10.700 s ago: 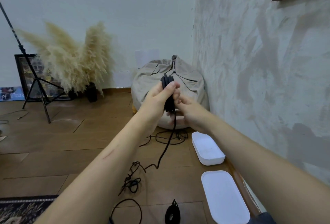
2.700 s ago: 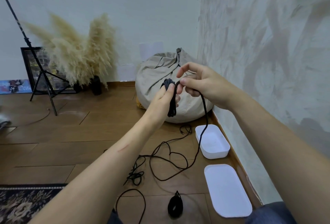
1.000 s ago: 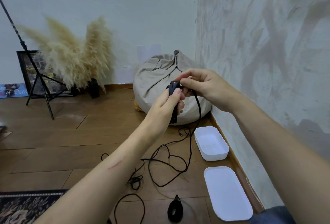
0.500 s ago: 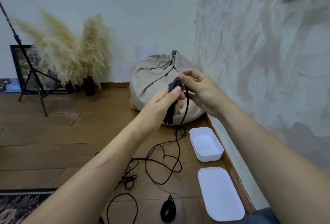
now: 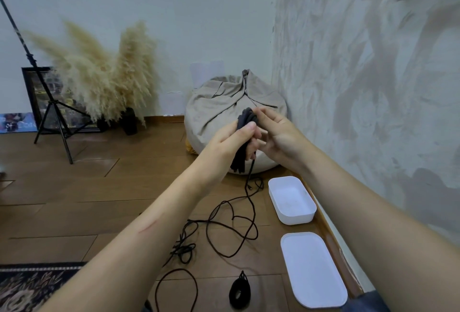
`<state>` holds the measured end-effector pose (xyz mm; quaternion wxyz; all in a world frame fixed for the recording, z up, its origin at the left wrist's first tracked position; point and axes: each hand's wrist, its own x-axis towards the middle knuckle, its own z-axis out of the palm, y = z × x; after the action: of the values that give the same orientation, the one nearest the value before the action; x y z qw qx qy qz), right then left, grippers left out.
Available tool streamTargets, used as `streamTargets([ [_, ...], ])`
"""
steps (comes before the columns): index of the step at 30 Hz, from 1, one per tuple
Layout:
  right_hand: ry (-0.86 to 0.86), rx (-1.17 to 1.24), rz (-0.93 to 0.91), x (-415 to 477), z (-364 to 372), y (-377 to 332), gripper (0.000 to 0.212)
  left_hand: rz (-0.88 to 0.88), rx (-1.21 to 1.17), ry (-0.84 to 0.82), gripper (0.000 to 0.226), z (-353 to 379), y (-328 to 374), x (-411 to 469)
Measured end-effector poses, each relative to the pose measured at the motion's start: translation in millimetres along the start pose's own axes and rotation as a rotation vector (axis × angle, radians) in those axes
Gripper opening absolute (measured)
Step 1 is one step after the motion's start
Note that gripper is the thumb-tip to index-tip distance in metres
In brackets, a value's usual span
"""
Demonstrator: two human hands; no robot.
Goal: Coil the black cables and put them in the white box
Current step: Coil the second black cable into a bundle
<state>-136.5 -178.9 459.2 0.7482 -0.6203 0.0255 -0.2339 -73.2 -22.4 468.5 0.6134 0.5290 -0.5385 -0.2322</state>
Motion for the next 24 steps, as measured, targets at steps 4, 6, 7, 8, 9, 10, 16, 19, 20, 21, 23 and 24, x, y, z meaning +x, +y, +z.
streamTargets([
  [4,-0.026,-0.122,0.01,-2,6,11,0.016,0.017,-0.094,0.091,0.031,-8,1,5],
  [6,-0.007,-0.44,0.027,-7,9,23,0.019,0.014,-0.163,0.143,0.033,-12,3,8],
  [7,-0.018,-0.568,0.044,-10,15,31,0.02,0.018,-0.158,0.174,0.033,-12,2,9],
  [8,-0.038,-0.651,0.054,-11,22,38,0.02,0.024,-0.105,0.221,0.035,-10,-1,10],
  [9,-0.055,-0.713,0.06,-11,30,42,0.02,0.034,-0.017,0.273,0.037,-6,-7,11],
  [10,-0.068,-0.722,0.074,-10,38,44,0.02,0.043,0.08,0.316,0.039,-2,-13,11],
  [16,-0.26,-0.667,0.233,-18,48,41,0.018,0.077,0.373,0.562,0.022,-16,-29,23],
  [19,-0.282,-0.705,0.272,-16,43,34,0.025,0.022,0.531,0.634,0.04,-38,-43,24],
  [20,-0.274,-0.711,0.283,-14,40,29,0.024,0.004,0.575,0.631,0.041,-42,-49,22],
  [21,-0.272,-0.723,0.294,-13,36,25,0.022,-0.01,0.601,0.622,0.04,-44,-55,21],
  [23,-0.316,-0.829,0.297,-12,31,16,0.017,-0.019,0.615,0.608,0.034,-44,-62,20],
  [24,-0.343,-0.939,0.287,-11,28,14,0.018,-0.015,0.63,0.598,0.031,-44,-65,20],
])
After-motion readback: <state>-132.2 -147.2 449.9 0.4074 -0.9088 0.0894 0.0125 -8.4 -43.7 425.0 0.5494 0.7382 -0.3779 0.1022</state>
